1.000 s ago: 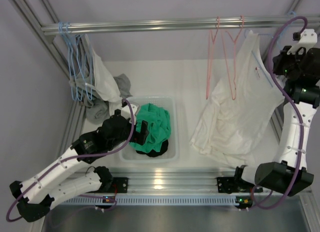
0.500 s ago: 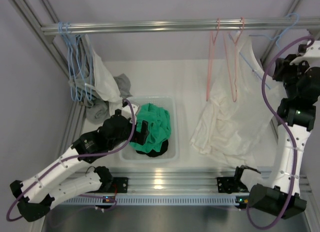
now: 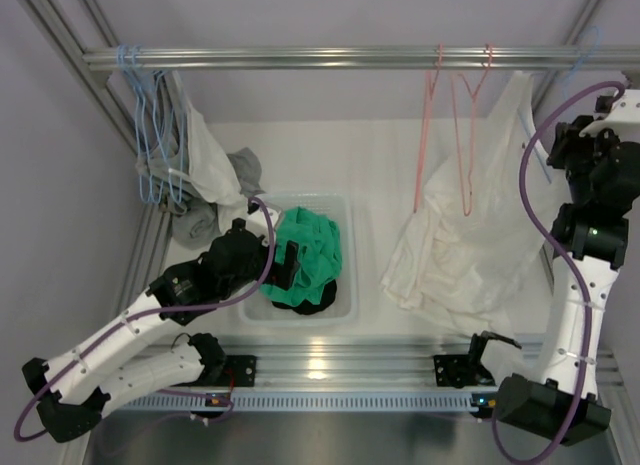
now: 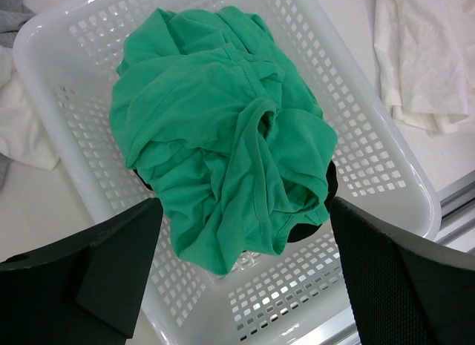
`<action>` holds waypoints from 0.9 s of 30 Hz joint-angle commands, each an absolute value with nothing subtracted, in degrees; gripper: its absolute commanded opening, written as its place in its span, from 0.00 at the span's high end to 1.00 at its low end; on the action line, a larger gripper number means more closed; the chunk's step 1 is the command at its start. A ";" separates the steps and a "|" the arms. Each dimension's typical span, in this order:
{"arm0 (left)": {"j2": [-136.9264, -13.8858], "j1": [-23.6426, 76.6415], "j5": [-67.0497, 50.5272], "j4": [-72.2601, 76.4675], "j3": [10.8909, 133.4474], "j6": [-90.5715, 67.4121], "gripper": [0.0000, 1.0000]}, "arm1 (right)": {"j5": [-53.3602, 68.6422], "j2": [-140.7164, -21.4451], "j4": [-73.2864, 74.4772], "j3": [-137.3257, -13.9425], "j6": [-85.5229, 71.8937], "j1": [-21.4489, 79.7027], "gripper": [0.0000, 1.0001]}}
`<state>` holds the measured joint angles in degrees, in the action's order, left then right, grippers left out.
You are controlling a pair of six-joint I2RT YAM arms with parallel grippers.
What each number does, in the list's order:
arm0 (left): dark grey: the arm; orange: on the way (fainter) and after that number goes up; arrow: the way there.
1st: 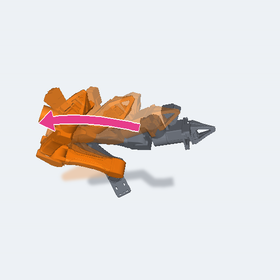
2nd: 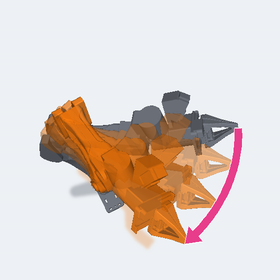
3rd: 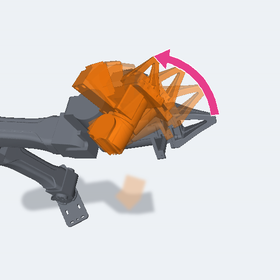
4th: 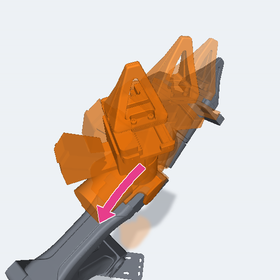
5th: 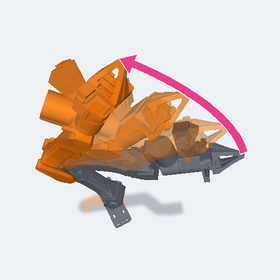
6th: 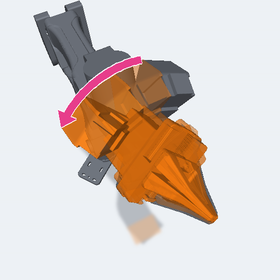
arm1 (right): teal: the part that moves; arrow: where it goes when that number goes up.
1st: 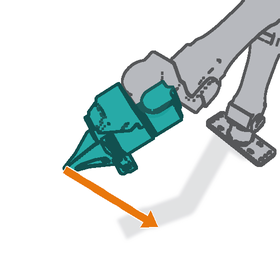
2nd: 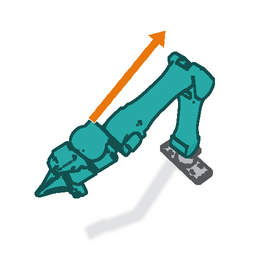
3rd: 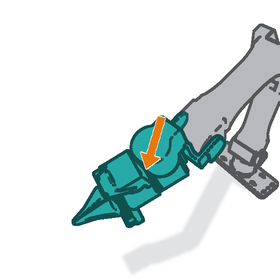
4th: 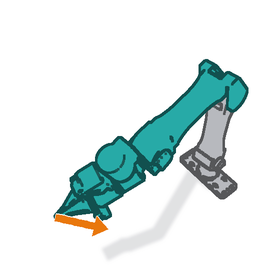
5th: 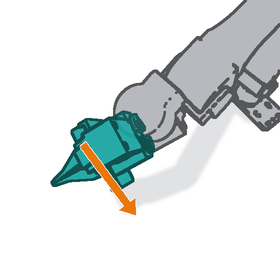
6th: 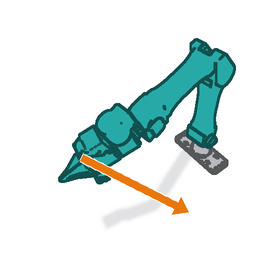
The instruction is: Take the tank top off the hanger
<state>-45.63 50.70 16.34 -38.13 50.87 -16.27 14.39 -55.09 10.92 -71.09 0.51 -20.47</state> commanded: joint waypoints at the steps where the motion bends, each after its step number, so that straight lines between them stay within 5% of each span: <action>1: -44.83 50.54 17.93 -35.60 50.80 -15.64 0.01 | 12.40 -58.09 6.24 -76.64 3.07 -20.30 1.00; 27: -46.49 49.75 18.72 -35.60 51.15 -15.29 0.01 | 19.87 -72.96 6.77 -89.49 3.68 -20.13 1.00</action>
<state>-45.80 50.26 18.09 -38.13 50.87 -16.23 18.48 -75.07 13.52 -86.61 2.85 -20.47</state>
